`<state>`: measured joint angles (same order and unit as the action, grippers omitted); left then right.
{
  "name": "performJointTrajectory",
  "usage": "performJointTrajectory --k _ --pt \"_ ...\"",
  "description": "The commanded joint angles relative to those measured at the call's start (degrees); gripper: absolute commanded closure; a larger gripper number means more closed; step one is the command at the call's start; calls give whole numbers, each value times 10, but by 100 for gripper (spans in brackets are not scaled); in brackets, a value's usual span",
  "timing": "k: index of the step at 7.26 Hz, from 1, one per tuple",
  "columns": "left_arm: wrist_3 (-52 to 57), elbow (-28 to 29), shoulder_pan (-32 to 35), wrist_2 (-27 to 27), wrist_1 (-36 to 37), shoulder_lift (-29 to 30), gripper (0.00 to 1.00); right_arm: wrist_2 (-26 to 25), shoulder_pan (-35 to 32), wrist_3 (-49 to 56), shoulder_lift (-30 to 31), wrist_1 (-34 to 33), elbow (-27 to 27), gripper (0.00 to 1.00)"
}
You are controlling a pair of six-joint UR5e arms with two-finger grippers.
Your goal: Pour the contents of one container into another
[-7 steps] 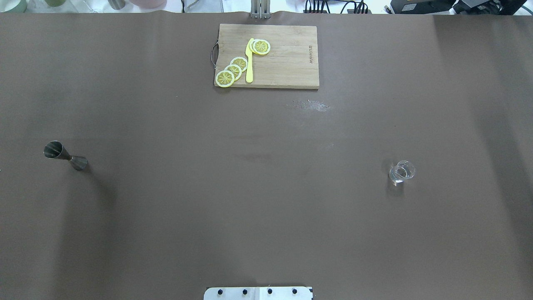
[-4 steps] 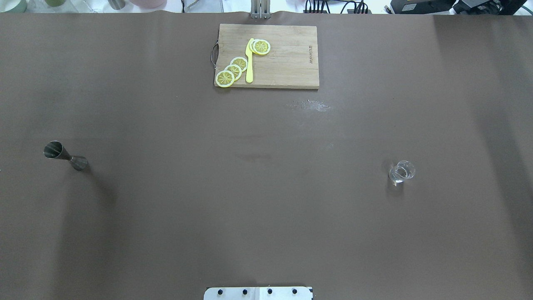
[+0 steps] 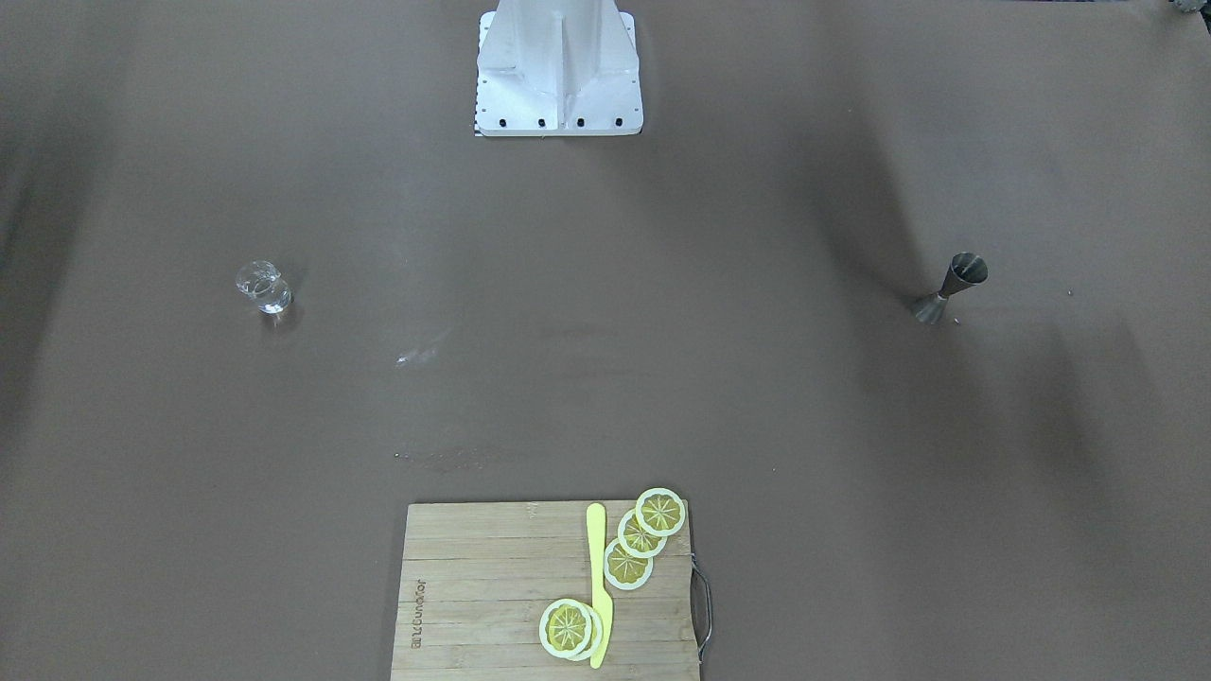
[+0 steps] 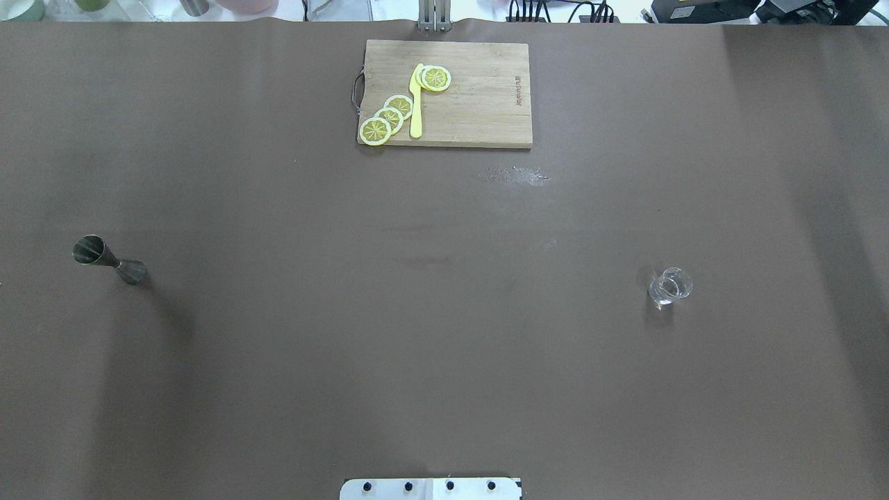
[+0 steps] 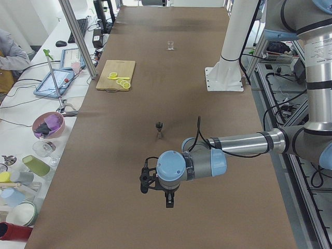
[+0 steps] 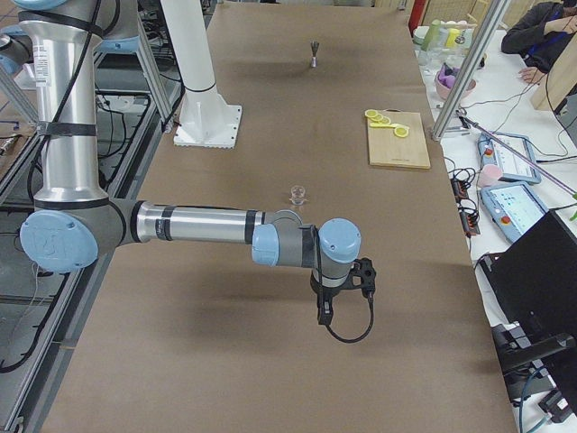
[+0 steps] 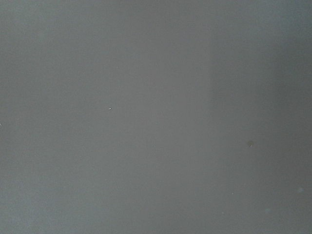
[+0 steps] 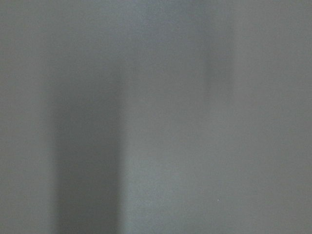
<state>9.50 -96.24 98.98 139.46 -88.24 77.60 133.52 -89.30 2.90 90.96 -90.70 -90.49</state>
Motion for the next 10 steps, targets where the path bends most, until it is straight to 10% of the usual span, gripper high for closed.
performJointTrajectory --k 1,10 --pt "0 -1 -1 -2 0 2 2 1 0 0 0 0 0 0" --pt "1 -3 -12 -2 4 5 2 1 0 0 0 -1 0 0"
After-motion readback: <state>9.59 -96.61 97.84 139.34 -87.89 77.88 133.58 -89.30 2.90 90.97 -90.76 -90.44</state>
